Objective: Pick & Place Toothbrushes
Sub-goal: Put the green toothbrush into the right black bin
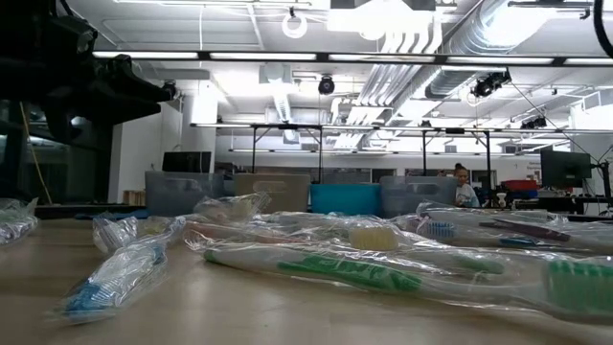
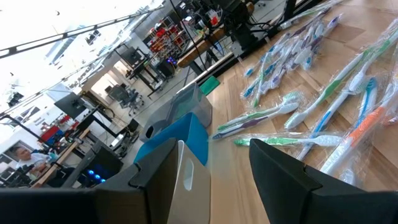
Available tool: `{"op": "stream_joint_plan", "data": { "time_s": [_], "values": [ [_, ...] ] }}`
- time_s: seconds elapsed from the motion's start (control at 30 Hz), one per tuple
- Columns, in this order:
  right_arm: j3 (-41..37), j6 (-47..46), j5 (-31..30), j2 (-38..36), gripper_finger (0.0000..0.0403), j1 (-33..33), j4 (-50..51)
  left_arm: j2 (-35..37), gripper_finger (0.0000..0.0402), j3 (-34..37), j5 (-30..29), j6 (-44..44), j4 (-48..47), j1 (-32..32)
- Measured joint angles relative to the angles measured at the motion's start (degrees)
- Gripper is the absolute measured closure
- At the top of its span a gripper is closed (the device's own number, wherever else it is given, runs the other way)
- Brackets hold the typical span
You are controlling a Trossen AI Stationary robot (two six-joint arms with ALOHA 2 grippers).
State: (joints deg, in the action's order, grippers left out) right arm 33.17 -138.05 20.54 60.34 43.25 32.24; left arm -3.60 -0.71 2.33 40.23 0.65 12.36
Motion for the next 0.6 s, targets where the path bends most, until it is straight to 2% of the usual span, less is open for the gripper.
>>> {"op": "stream_joint_plan", "data": {
  "time_s": [0.4,0.5,0.6],
  "values": [
    [0.0,1.0,-7.4,0.0,0.04,0.0,9.9,0.0,0.0208,0.0,0.0,0.0,0.0,0.0],
    [0.0,1.4,-11.3,0.0,0.04,0.0,11.1,0.0,0.0208,0.0,0.0,0.0,0.0,0.0],
    [0.0,1.4,-12.1,0.0,0.04,0.0,11.7,0.0,0.0208,0.0,0.0,0.0,0.0,0.0]
  ]
}}
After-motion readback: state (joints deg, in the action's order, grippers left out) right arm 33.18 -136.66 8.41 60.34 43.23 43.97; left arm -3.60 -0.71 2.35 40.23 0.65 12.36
